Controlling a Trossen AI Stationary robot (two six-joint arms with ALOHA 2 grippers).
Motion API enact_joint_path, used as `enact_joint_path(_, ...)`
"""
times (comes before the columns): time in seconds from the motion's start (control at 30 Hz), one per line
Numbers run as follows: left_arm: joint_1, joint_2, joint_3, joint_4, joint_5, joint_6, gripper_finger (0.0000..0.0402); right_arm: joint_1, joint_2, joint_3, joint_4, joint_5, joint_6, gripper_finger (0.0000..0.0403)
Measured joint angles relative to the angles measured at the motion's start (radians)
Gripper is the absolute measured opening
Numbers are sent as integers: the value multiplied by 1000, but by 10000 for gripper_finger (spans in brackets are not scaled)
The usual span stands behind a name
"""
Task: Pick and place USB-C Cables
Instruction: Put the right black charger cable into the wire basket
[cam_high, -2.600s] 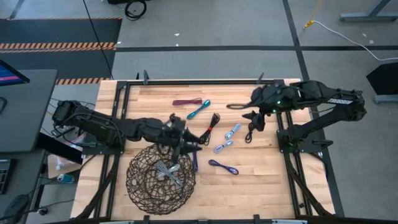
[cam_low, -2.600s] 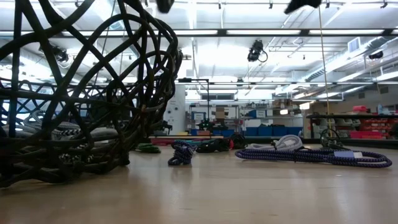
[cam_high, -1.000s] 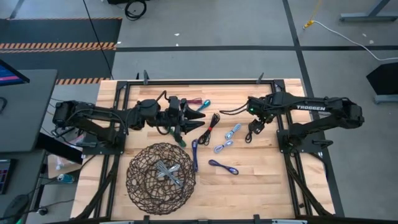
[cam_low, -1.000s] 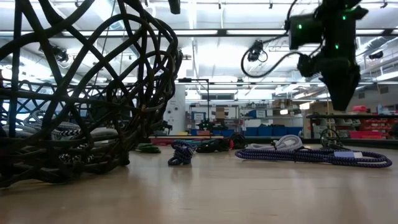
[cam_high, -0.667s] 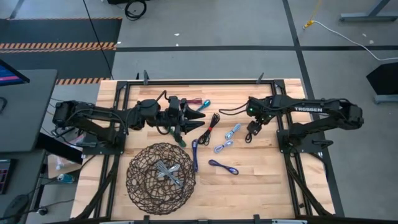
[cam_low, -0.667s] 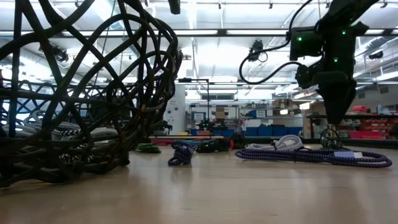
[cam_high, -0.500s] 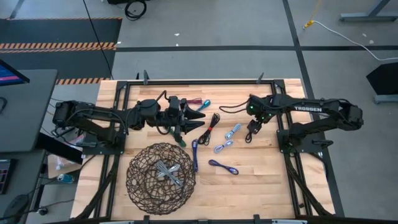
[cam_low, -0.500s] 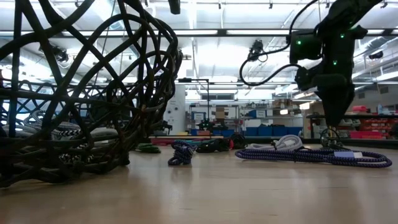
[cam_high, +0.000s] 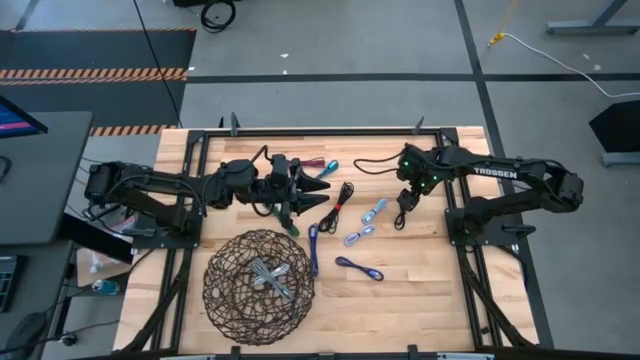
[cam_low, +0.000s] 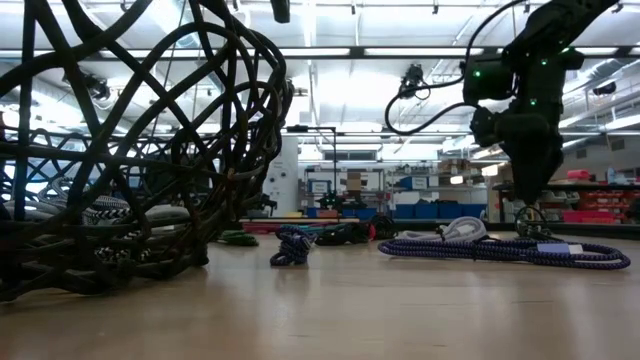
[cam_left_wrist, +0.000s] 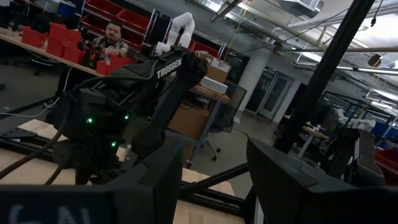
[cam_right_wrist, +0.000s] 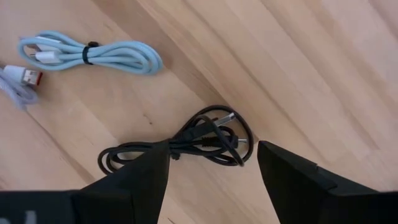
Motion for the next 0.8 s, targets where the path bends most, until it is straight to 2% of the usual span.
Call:
enact_joint_path(0.4, 0, 0, 0, 0, 0, 0, 185, -28, 15, 0, -13, -84, -3, 249)
enact_joint_path(0.8, 0, 0, 0, 0, 0, 0, 185, -32, 86, 0, 0, -45, -13, 249)
